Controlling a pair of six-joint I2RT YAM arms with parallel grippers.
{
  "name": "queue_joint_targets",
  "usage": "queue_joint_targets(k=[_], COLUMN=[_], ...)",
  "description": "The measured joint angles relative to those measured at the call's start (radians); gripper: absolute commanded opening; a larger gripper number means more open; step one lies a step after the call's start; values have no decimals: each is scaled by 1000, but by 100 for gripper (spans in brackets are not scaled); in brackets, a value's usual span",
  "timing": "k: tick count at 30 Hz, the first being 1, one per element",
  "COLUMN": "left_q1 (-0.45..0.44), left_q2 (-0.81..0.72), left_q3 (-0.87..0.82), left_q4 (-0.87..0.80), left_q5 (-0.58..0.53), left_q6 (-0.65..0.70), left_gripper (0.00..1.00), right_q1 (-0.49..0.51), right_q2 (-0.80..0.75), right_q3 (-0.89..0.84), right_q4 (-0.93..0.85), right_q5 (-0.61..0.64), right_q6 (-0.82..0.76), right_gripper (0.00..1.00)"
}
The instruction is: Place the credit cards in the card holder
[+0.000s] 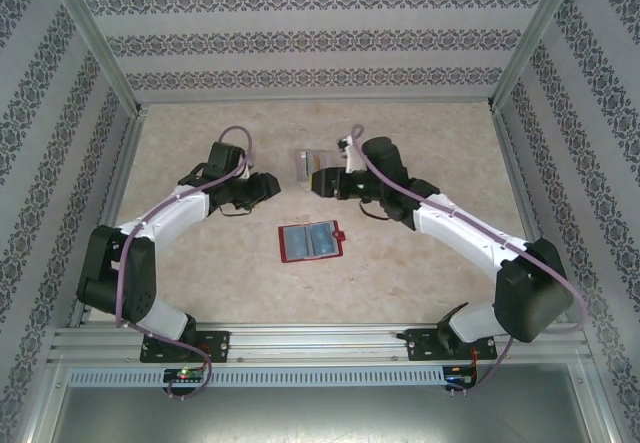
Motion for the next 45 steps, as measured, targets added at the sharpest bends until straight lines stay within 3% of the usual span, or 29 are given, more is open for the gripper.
queue_joint_targets(k=[4, 15, 26, 39, 45], left_q1=[-27, -54, -86, -87, -87], left_q2=[55, 329, 596, 613, 613], left_q3=[108, 424, 777, 780, 779], left_q4=[-16, -84, -235, -312, -320], left_q5=[-2, 29, 29, -55, -58], left_q6=[9, 36, 76, 86, 89], left_gripper=[49, 47, 42, 42, 25], right_q1=[-72, -117, -220, -273, -277], right_q2=[-4, 32, -161, -265, -282], right_q3=[-7, 28, -147, -192, -202], right_q4=[-50, -124, -153, -189, -206], right_q5=[63, 182, 193, 187, 186], right_q6=[-14, -18, -24, -51, -52], right_gripper=[57, 58, 58, 58, 58])
